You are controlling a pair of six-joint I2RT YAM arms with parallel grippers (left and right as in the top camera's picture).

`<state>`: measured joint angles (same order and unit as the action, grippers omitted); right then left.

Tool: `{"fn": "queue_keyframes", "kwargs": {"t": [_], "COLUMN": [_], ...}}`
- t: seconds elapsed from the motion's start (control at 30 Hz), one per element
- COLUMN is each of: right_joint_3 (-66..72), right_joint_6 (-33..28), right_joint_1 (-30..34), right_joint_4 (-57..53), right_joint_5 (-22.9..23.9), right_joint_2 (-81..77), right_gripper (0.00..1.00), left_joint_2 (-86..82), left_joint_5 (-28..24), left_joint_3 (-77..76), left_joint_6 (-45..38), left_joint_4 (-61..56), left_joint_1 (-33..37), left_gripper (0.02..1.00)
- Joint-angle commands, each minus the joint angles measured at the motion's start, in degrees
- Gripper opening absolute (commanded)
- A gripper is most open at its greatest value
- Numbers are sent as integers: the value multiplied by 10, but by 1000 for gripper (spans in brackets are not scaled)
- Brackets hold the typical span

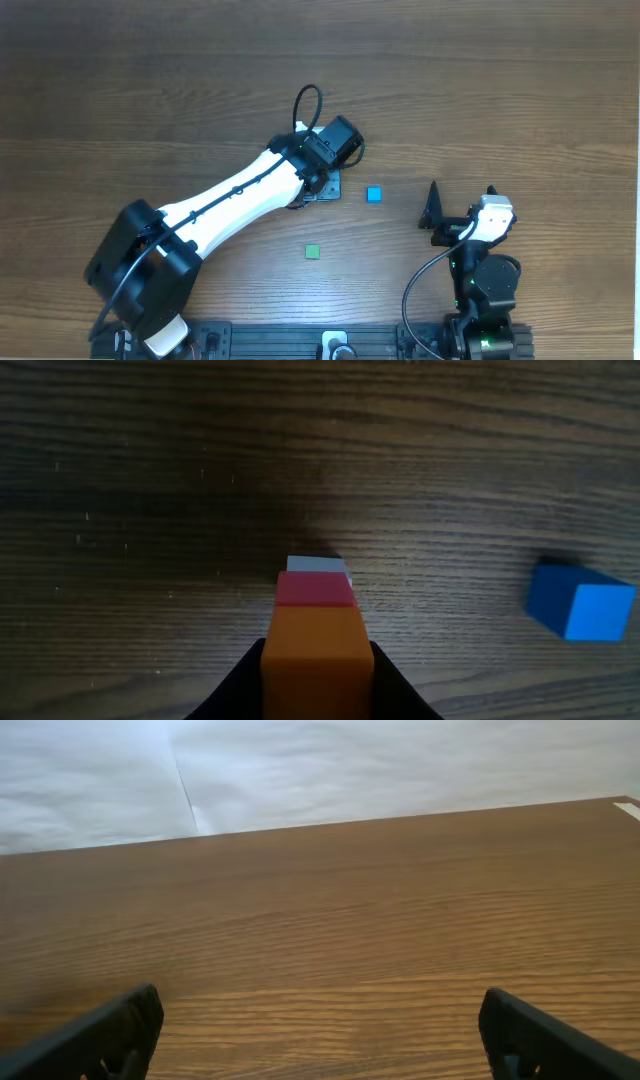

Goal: Stack Cubes

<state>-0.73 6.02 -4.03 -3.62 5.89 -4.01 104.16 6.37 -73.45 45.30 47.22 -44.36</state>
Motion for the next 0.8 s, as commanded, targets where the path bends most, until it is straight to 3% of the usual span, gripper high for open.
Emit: {"fn": "queue_keyframes", "kwargs": {"t": [0.03,0.8], "right_joint_3": [4,4], "right_joint_6": [-1,-1], "right_joint_1": [5,5], "right_joint_4": [0,0], "right_joint_5": [-4,-4], "right_joint_2": [3,3], "right_gripper": [993,993], "left_joint_2": [5,7], "left_joint_5": [-3,-3], "left_joint_3": [3,3], "left_joint_6": [8,8], "left_joint_4": [1,1], "left_joint_1": [-2,-2], "left_gripper": [167,321]}}
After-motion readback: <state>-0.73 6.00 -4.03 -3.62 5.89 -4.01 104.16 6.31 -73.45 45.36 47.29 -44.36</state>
